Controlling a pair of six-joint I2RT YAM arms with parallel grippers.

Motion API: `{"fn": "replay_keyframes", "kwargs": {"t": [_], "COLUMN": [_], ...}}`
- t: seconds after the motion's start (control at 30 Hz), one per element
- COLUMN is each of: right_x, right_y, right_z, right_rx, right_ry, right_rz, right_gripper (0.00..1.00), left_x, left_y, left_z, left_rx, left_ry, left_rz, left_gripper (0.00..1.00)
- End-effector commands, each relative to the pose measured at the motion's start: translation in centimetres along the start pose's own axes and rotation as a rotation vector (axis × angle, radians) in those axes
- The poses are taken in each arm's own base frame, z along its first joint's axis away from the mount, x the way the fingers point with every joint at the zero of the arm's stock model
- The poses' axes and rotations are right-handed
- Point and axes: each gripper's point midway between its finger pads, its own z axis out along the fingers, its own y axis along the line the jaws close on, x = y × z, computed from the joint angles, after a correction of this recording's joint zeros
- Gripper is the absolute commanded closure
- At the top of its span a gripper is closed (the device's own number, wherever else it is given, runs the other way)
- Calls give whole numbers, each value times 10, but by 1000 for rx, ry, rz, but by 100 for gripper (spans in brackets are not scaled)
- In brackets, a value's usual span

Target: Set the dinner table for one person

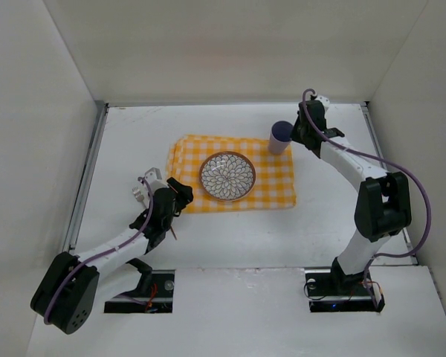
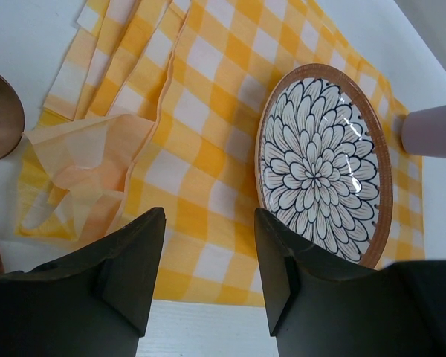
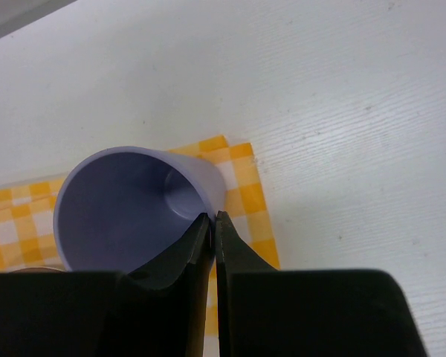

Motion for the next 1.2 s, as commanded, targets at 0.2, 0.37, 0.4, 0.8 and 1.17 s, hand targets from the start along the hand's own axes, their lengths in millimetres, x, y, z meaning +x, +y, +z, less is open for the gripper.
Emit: {"fn": "replay_keyframes", "kwargs": {"t": [0.2, 0.37, 0.4, 0.8, 1.17], "right_x": [-16, -3, -4, -46, -38], "right_y": [0, 1, 1, 9, 4], "right_z": [0, 9, 10, -35, -114], "right_rx": [31, 34, 34, -30, -152], "right_ry": [-16, 24, 25, -112, -252], "right_rz": [-19, -31, -31, 24, 141], "right_gripper": [87, 85, 84, 39, 41], "left_x": [-24, -23, -22, -32, -58], "left_y": [-16, -9, -7, 5, 26], "left_z": [-4, -1, 0, -1, -36], "left_rx": [24, -24, -31, -82, -211], "left_ry": [-67, -60, -54, -100, -172], "left_rz": [-9, 8, 10, 34, 148], "left_gripper": [52, 54, 54, 55, 73]}}
